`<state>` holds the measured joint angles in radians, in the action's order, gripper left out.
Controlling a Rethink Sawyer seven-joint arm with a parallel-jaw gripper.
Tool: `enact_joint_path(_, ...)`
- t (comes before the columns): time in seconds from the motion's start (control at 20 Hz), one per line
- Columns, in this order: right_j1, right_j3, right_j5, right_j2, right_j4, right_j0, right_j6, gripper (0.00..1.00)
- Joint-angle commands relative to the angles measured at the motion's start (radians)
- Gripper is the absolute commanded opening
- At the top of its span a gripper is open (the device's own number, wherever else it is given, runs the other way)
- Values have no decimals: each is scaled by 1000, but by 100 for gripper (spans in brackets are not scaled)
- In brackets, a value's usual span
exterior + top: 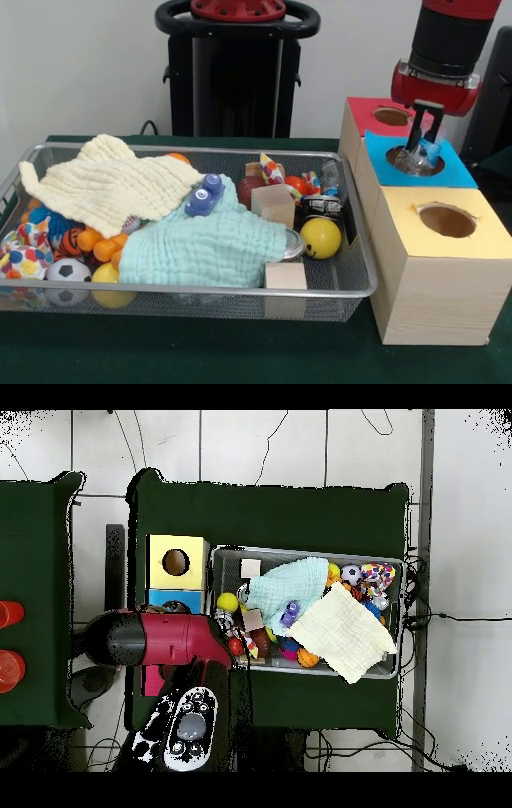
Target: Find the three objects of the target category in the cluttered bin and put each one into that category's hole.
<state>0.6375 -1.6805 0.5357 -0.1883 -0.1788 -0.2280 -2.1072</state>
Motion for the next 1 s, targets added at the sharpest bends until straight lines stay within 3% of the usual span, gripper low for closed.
enact_joint_path(0.05, -83, -70, -44, 22, 43, 38, -114, 0)
enact_joint_path(0.95, -147, -36, -99, 22, 18, 23, -150, 0)
enact_joint_path(1.0, -150, -34, -117, 11, 20, 13, -155, 100)
